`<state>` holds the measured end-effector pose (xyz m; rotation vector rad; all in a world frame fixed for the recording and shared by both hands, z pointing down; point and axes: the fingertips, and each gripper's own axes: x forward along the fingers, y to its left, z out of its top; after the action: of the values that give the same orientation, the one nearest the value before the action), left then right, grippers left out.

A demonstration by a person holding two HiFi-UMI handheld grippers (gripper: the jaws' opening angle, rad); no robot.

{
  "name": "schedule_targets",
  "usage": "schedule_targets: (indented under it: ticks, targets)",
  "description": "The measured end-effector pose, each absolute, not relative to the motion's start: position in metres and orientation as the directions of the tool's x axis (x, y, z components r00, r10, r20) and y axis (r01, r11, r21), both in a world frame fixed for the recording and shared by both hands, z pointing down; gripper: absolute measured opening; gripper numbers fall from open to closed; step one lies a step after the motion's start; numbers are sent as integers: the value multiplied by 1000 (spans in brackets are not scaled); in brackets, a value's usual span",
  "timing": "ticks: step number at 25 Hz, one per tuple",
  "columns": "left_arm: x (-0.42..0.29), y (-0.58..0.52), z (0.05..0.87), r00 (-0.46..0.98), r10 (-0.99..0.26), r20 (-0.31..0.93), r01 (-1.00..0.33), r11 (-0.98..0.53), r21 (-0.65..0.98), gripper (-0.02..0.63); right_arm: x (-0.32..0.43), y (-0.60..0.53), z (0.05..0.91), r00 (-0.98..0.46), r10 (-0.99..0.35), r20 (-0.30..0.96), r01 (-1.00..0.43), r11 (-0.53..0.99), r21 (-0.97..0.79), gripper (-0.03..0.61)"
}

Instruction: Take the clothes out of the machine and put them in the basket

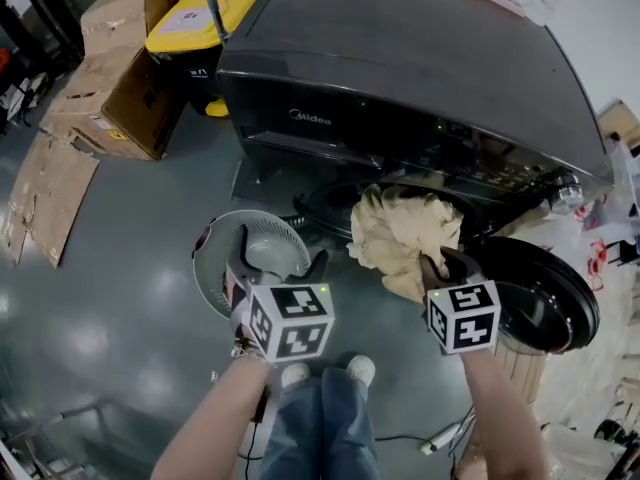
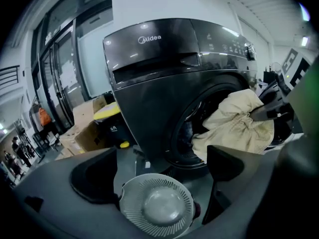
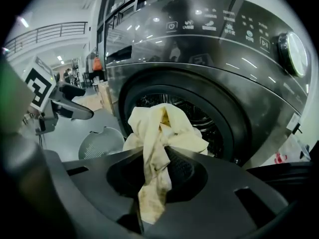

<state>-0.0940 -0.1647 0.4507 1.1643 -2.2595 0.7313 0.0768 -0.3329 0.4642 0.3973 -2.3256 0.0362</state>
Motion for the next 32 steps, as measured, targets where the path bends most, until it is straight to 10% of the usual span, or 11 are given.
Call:
schedule_targets:
  ticks: [32]
  targets:
    - [-165,58,466,-662,-311,682,-597,769,-229,566,-63,-115,452,-754,130,644,114,991,-67,67]
